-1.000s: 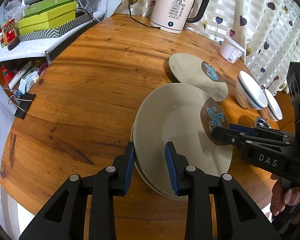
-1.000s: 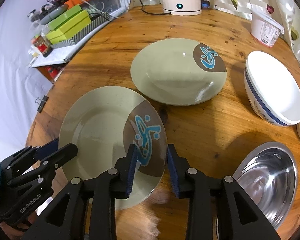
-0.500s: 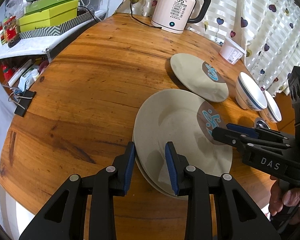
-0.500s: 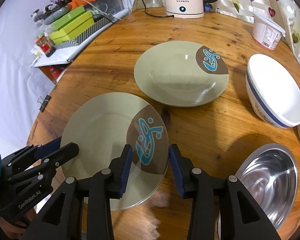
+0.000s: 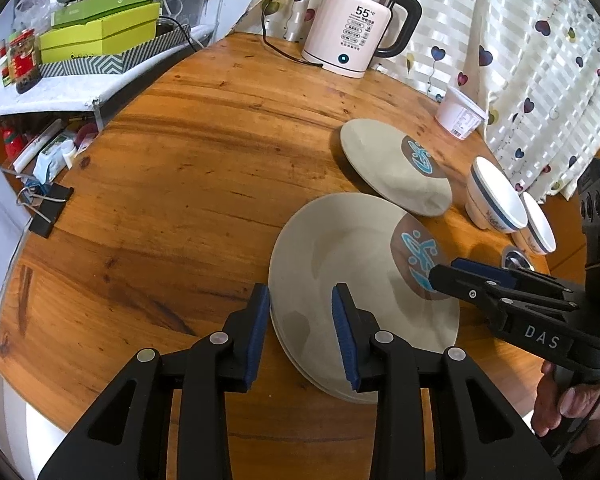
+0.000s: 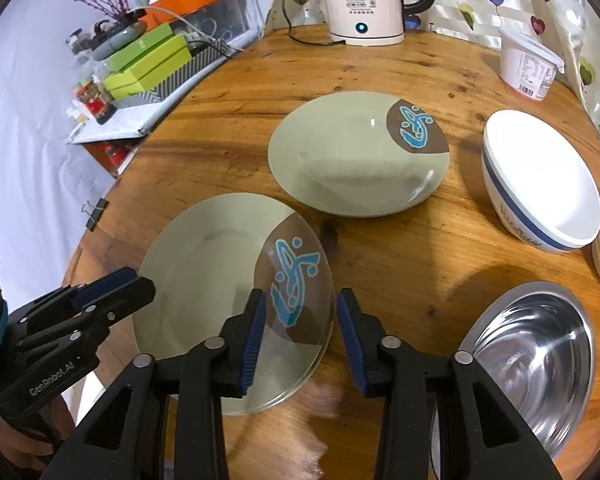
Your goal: Organize plates and bowls
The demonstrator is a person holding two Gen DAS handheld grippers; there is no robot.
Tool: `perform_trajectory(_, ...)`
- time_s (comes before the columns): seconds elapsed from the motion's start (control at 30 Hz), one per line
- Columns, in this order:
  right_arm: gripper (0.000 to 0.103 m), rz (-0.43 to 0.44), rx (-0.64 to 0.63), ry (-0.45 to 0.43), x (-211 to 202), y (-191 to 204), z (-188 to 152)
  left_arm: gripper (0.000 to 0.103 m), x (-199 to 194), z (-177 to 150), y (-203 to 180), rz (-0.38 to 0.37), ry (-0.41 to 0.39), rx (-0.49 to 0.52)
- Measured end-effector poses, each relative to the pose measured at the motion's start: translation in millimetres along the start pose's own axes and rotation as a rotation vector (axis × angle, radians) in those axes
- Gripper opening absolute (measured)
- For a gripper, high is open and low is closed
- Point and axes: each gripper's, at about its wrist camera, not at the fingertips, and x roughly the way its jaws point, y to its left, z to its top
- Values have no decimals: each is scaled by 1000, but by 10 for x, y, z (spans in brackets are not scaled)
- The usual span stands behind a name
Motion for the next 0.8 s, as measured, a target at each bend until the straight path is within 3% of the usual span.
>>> perform_trajectory(0.6, 31, 11, 20, -11, -56, -52, -1, 34, -38, -3, 27, -1, -11, -7)
perform_trajectory(0.8, 44, 18, 44, -70, -300, -140, 31, 34, -142, 90, 64, 10, -47, -12)
